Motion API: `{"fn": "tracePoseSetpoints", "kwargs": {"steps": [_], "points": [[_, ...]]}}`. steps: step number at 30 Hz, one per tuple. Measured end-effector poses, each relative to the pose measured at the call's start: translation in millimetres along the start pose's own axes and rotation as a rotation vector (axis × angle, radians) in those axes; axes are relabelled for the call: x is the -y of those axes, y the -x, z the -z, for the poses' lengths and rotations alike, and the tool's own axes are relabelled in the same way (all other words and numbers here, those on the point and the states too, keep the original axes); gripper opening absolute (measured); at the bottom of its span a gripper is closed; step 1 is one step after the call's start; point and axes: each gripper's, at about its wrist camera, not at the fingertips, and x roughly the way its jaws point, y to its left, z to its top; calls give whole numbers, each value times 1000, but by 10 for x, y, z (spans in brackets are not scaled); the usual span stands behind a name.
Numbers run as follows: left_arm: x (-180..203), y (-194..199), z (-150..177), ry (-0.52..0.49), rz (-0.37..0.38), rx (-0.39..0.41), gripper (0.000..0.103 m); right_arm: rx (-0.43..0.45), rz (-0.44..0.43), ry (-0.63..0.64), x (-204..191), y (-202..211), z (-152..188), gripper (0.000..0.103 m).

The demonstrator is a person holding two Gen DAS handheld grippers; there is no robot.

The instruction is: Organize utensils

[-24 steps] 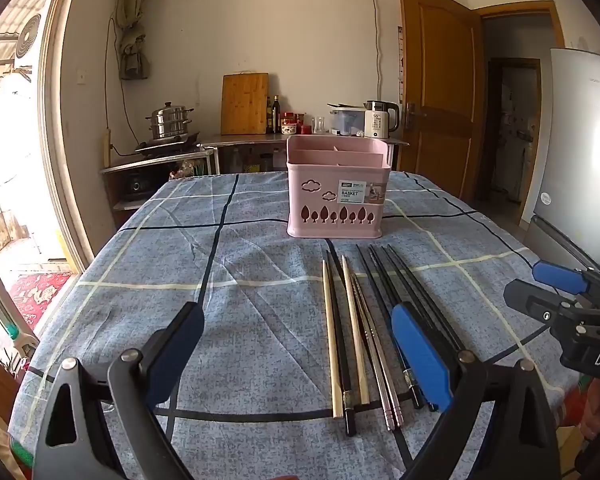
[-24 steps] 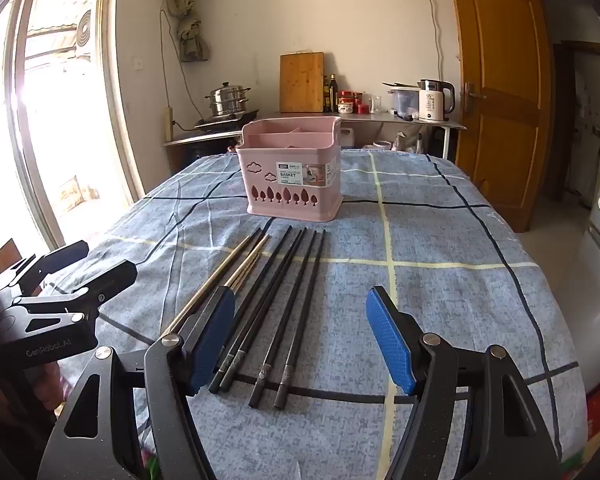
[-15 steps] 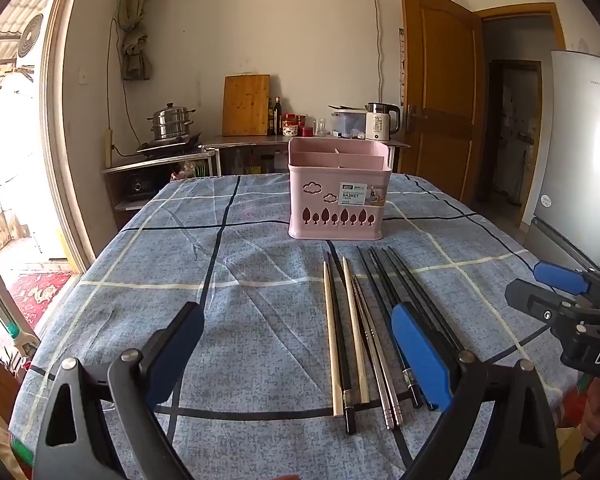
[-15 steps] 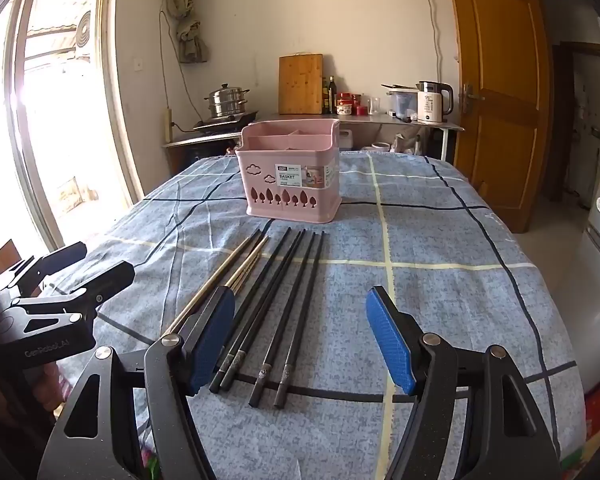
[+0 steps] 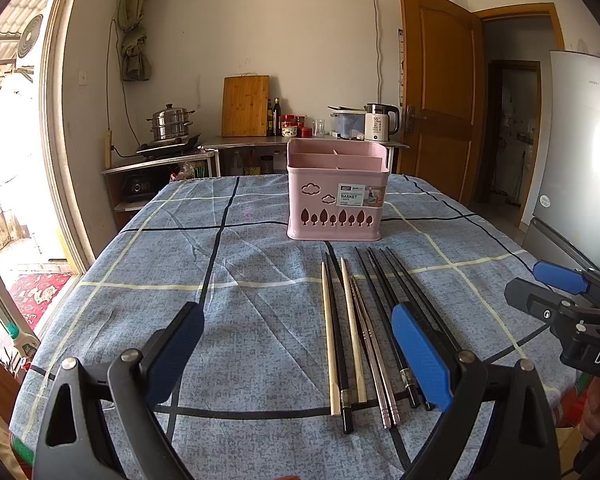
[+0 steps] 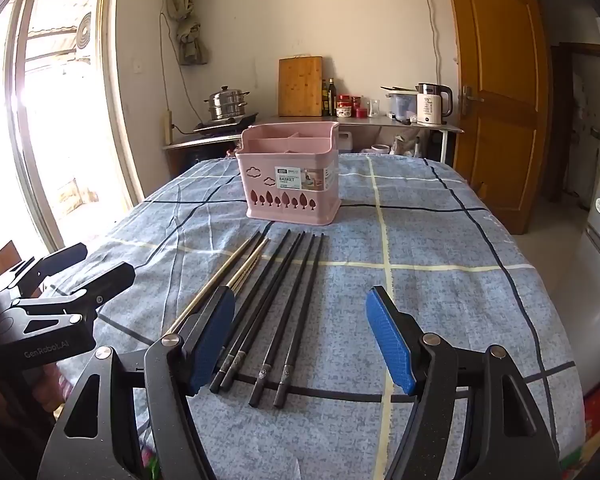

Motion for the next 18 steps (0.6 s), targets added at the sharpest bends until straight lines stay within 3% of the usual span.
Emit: {"fn": "tracePoseSetpoints", "kwargs": {"steps": [18], "points": [[19, 46, -14, 3, 2, 5, 97, 3, -2, 1, -19, 26, -10, 69]]}}
